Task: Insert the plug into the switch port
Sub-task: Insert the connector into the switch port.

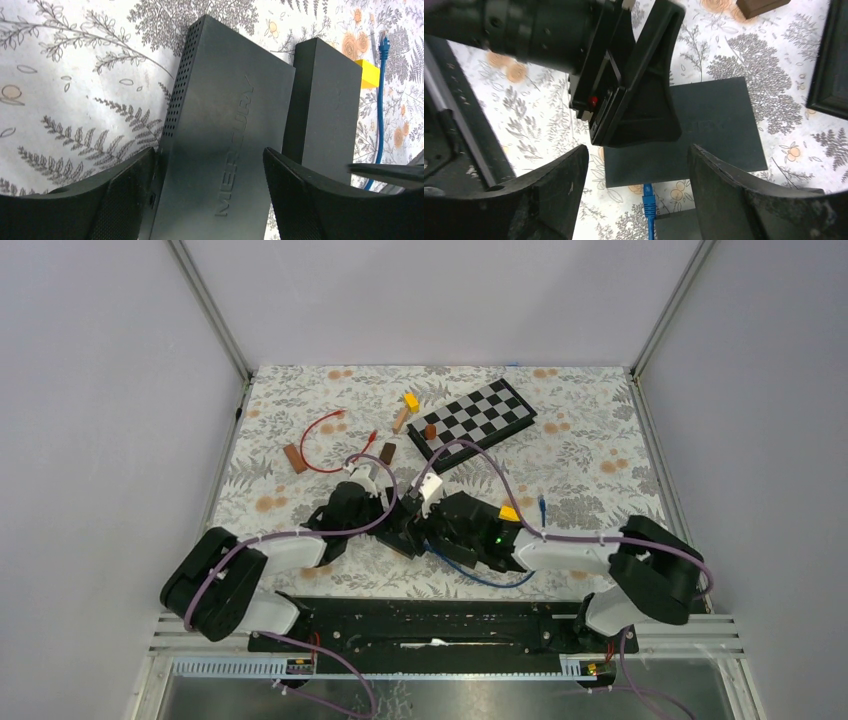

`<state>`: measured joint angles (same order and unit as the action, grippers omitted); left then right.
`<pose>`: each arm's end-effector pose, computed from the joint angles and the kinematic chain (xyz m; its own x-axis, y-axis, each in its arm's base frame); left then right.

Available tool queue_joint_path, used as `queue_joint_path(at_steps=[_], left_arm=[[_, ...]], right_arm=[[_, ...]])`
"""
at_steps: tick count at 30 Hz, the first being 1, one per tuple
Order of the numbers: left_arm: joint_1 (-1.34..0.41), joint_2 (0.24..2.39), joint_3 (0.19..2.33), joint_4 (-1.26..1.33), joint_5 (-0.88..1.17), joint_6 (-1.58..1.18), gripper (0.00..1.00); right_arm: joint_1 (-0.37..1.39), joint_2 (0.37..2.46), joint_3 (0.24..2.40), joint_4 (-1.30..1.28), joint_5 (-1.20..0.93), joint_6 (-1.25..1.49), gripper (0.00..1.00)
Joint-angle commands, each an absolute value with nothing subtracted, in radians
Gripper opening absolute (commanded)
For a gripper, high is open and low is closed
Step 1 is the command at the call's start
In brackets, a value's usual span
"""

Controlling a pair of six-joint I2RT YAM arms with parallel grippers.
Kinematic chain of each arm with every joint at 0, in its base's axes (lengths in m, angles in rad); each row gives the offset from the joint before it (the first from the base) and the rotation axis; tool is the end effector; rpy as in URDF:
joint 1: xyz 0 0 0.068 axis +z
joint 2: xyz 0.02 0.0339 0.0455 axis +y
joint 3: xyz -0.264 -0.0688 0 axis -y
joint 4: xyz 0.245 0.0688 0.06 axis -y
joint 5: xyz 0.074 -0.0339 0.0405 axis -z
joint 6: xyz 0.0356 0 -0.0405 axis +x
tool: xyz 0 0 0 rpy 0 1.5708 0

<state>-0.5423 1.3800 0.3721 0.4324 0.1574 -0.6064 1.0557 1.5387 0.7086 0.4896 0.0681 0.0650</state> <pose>0.2053 -0.1302 0.1381 -0.7377 -0.2126 -0.6407 0.2457 0.7994 -0.5482 0.1619 0.2811 0.2005 -0.2185 -0.2545 -0.9421 -0.8242 0.5650 0.0385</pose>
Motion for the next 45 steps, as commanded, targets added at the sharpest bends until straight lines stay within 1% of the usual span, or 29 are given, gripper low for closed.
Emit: queue_joint_path(at_steps=[1, 3, 5, 7, 8, 9, 11, 15, 18, 22, 28, 32, 37, 40, 45], left_arm=[[-0.544, 1.307, 0.422, 0.219, 0.101, -0.62, 0.83], [-0.535, 1.268, 0.449, 0.168, 0.062, -0.62, 0.86], [-0.524, 1.225, 0.476, 0.113, 0.026, -0.623, 0.89], [-0.517, 1.18, 0.51, 0.047, 0.004, -0.616, 0.93], [-0.517, 1.158, 0.528, 0.012, -0.02, -0.61, 0.95], [-0.517, 1.138, 0.548, -0.027, -0.039, -0.601, 0.98], [-0.515, 1.105, 0.589, -0.106, -0.053, -0.584, 0.98], [-0.515, 1.058, 0.667, -0.236, -0.044, -0.55, 0.99], [-0.515, 1.015, 0.699, -0.317, -0.021, -0.533, 0.99], [-0.515, 0.967, 0.714, -0.381, -0.006, -0.527, 0.99], [-0.515, 0.97, 0.736, -0.43, 0.105, -0.537, 0.99], [-0.515, 0.969, 0.738, -0.435, 0.15, -0.548, 0.99], [-0.515, 0.959, 0.747, -0.452, 0.15, -0.549, 0.99], [-0.515, 0.963, 0.746, -0.452, 0.157, -0.542, 0.99], [-0.528, 1.007, 0.774, -0.435, 0.181, -0.478, 0.99]], right_arm=[[1.058, 1.398, 0.743, 0.328, 0.08, 0.136, 0.79], [1.058, 1.338, 0.731, 0.269, 0.086, 0.178, 0.8], [1.055, 1.272, 0.711, 0.202, 0.122, 0.257, 0.86], [1.039, 1.215, 0.71, 0.09, 0.17, 0.391, 0.9], [1.028, 1.201, 0.722, 0.007, 0.18, 0.45, 0.91], [1.015, 1.195, 0.738, -0.074, 0.188, 0.505, 0.93], [1.0, 1.198, 0.771, -0.224, 0.188, 0.596, 0.99], [0.997, 1.203, 0.801, -0.386, 0.169, 0.721, 1.0], [0.997, 1.182, 0.789, -0.423, 0.152, 0.766, 1.0], [0.997, 1.104, 0.749, -0.423, 0.191, 0.834, 1.0], [0.997, 0.991, 0.714, -0.424, 0.244, 0.836, 1.0], [0.997, 0.985, 0.721, -0.46, 0.232, 0.853, 1.0], [0.998, 0.984, 0.707, -0.471, 0.233, 0.858, 1.0], [0.997, 0.96, 0.691, -0.457, 0.228, 0.805, 1.0], [0.992, 0.84, 0.617, -0.468, 0.359, 0.824, 1.0]])
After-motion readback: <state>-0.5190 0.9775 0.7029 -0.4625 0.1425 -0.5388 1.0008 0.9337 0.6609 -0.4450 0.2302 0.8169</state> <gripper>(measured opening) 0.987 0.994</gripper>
